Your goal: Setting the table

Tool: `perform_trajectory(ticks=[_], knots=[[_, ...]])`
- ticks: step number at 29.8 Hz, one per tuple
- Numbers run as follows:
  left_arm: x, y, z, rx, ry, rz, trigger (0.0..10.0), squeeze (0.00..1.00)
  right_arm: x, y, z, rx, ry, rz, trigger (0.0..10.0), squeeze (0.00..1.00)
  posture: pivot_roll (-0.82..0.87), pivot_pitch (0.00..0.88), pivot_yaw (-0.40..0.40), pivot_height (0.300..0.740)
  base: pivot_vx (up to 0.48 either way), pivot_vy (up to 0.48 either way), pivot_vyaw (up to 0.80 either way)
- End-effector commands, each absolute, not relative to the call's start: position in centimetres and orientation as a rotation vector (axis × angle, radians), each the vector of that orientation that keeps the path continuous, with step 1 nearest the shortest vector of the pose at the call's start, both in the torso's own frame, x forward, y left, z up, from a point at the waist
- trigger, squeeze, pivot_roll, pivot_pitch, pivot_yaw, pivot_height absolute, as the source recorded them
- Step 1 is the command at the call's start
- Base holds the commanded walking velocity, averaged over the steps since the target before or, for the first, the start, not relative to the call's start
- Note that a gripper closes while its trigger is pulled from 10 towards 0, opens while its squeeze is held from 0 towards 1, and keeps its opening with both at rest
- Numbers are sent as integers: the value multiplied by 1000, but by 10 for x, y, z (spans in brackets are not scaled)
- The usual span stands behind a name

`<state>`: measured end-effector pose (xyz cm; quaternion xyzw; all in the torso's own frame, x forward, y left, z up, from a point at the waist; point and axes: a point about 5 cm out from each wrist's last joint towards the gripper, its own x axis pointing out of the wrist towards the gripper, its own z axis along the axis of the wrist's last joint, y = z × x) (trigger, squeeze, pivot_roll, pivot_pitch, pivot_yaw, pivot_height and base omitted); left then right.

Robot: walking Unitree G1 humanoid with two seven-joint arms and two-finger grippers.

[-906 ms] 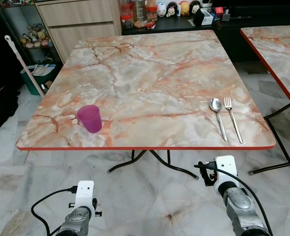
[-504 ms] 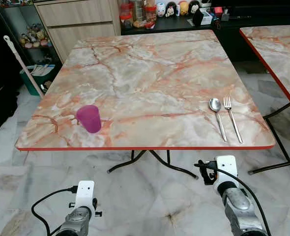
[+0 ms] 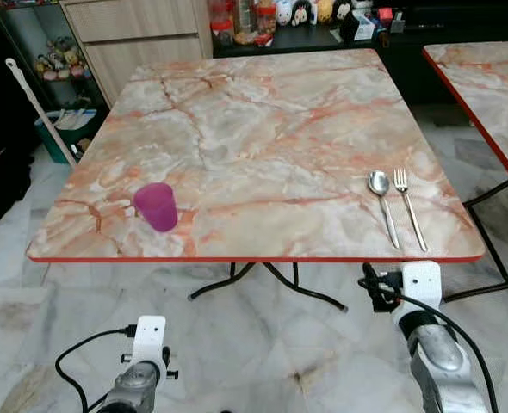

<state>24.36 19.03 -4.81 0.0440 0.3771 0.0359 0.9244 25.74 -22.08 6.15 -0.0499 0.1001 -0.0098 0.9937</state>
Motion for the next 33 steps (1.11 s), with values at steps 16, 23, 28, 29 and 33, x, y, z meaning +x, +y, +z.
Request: perform_trajectory(ticks=[16,23,28,29,33], knots=[[242,194,-49,93,791,76,10000,0,298,-230,116,-85,36,-65,10000,0,-128,68,97,740,0,0,0],[243,193,-49,88,787,74,10000,0,324,-236,90,-101,175,-76,10000,0,-112,55,97,740,0,0,0],[242,193,-49,88,786,78,10000,0,328,-237,65,-43,288,-124,10000,0,-95,51,97,740,0,0,0],[241,193,-49,86,785,80,10000,0,330,-235,63,-40,299,-122,10000,0,-83,50,97,740,0,0,0],[241,194,-50,80,779,86,10000,0,334,-231,63,-33,293,-116,10000,0,-78,49,97,740,0,0,0]])
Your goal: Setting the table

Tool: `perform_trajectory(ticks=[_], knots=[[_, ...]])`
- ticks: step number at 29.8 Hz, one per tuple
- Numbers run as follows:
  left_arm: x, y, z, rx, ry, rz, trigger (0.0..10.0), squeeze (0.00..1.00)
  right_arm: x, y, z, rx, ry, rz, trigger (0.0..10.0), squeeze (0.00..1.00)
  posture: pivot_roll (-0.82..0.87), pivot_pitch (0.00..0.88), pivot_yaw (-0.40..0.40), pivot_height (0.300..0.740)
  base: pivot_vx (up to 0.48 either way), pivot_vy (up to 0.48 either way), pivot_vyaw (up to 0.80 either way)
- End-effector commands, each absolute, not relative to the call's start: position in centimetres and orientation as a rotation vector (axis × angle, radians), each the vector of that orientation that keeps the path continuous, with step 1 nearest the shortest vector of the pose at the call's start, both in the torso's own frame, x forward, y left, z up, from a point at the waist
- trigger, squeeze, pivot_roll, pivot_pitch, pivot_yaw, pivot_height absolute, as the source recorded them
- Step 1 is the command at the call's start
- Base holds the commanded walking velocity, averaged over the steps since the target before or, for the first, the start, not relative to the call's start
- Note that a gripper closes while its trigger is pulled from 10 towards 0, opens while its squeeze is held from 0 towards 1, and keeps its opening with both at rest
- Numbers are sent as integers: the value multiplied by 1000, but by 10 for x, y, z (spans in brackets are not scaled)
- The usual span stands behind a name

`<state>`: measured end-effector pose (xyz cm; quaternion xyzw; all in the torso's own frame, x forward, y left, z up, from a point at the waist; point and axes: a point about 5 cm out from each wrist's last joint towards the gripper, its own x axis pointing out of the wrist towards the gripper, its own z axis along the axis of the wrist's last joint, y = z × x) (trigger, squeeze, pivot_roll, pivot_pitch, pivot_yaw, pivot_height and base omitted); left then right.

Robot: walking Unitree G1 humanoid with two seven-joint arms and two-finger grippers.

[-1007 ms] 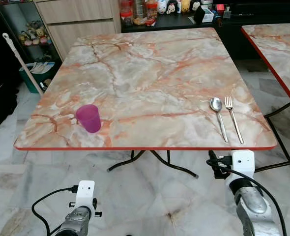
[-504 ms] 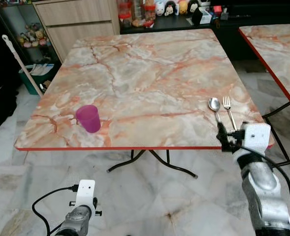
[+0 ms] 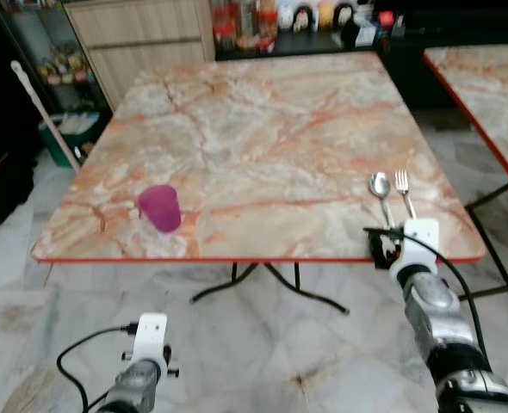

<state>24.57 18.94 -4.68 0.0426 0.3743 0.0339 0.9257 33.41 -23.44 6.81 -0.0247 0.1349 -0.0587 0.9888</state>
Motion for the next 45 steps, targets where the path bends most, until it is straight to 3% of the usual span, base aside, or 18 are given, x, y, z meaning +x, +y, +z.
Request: perform_trajectory(ticks=[1,17,45], knots=[[241,194,-50,80,779,86,10000,0,334,-231,63,-33,293,-116,10000,0,-78,49,97,740,0,0,0],[240,193,-50,59,756,81,10000,0,359,-236,116,-28,15,-122,10000,0,-81,35,94,740,0,0,0],[239,192,-51,71,778,77,10000,0,358,-230,109,-8,43,-131,10000,0,-70,57,91,740,0,0,-137]])
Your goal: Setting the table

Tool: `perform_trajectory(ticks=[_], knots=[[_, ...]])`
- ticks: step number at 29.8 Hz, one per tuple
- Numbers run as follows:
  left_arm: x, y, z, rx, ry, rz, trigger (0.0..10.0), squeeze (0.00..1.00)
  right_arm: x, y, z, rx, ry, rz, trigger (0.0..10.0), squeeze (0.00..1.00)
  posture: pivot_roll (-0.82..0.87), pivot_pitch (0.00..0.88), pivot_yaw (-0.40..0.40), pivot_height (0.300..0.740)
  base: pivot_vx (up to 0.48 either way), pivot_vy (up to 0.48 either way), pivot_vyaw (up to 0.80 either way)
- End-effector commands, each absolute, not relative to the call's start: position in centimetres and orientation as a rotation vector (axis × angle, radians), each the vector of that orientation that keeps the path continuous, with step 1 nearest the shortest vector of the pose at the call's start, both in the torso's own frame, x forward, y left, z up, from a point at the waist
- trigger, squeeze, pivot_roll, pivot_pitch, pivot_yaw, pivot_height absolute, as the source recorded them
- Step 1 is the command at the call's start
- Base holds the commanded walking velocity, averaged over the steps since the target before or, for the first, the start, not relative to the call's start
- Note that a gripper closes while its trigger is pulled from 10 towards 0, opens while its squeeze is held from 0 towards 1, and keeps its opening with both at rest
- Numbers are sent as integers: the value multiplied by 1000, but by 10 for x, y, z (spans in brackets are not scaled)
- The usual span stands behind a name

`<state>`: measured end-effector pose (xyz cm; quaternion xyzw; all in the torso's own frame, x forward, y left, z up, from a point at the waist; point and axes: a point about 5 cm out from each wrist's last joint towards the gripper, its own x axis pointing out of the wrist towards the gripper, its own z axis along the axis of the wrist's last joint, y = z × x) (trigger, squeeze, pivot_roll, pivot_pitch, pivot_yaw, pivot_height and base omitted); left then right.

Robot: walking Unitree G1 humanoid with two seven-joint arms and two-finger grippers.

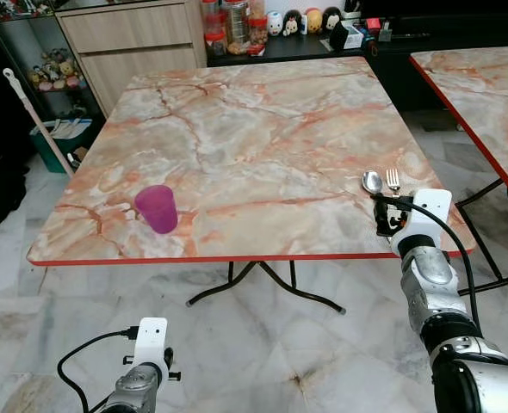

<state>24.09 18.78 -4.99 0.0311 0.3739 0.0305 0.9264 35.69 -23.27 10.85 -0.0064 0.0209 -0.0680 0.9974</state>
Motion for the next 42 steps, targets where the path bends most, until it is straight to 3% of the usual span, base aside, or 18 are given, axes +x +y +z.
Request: perform_trajectory(ticks=[1,42], knots=[[239,193,-51,72,777,77,10000,0,358,-230,108,-8,45,-132,10000,0,-70,57,91,740,0,0,0],[240,192,-51,73,779,78,10000,0,358,-226,109,-42,34,-102,10000,0,-70,66,89,740,267,0,51]])
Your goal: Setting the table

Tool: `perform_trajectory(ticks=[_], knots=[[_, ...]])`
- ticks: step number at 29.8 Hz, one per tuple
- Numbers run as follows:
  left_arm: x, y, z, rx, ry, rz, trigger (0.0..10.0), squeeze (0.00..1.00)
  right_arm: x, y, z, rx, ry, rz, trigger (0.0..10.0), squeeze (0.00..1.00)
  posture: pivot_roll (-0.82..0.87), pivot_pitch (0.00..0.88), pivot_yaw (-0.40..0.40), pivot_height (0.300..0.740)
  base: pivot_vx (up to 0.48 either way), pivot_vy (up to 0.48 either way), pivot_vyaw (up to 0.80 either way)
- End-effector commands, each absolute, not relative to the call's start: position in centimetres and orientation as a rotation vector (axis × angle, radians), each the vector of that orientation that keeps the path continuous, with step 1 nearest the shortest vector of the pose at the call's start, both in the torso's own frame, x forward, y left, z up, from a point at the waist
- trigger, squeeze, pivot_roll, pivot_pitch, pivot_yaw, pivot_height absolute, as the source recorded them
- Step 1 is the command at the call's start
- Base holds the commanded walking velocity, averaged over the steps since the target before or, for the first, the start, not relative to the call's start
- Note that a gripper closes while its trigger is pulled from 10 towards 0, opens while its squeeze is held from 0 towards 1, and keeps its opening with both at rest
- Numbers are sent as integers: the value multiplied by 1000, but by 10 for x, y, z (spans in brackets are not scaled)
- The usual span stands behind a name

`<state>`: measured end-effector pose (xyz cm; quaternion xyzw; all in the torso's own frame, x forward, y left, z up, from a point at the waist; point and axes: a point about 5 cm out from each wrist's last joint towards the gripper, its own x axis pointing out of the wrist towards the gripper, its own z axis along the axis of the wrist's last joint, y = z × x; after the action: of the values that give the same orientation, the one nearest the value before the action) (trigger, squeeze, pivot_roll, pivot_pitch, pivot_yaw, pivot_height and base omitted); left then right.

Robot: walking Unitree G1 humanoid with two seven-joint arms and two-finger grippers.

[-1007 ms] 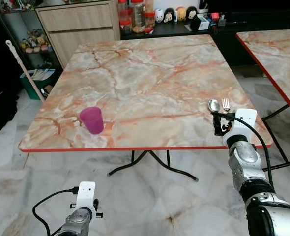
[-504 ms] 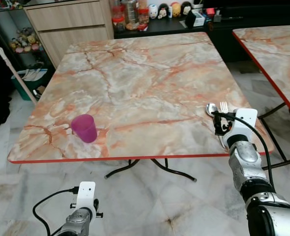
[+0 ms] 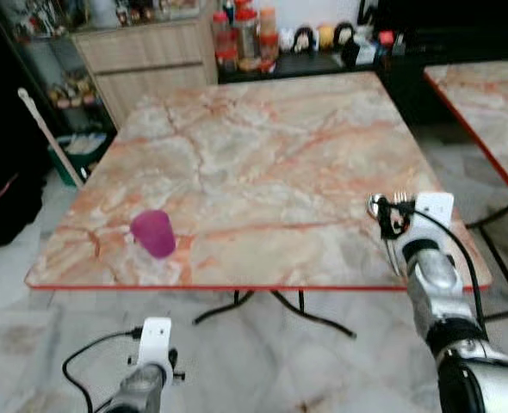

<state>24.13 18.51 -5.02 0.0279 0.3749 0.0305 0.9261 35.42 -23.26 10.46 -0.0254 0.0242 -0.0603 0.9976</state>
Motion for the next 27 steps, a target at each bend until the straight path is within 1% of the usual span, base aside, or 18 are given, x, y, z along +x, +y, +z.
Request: perform_trajectory(ticks=[1,23,27], knots=[[240,192,-51,73,779,78,10000,0,358,-225,108,-40,36,-101,10000,0,-70,66,89,740,270,0,0],[240,192,-51,73,781,78,10000,0,358,-222,108,-37,33,-91,10000,0,-70,66,89,740,281,0,0],[240,192,-51,71,780,78,10000,0,358,-219,110,-38,21,-82,10000,0,-70,71,89,740,0,0,0]])
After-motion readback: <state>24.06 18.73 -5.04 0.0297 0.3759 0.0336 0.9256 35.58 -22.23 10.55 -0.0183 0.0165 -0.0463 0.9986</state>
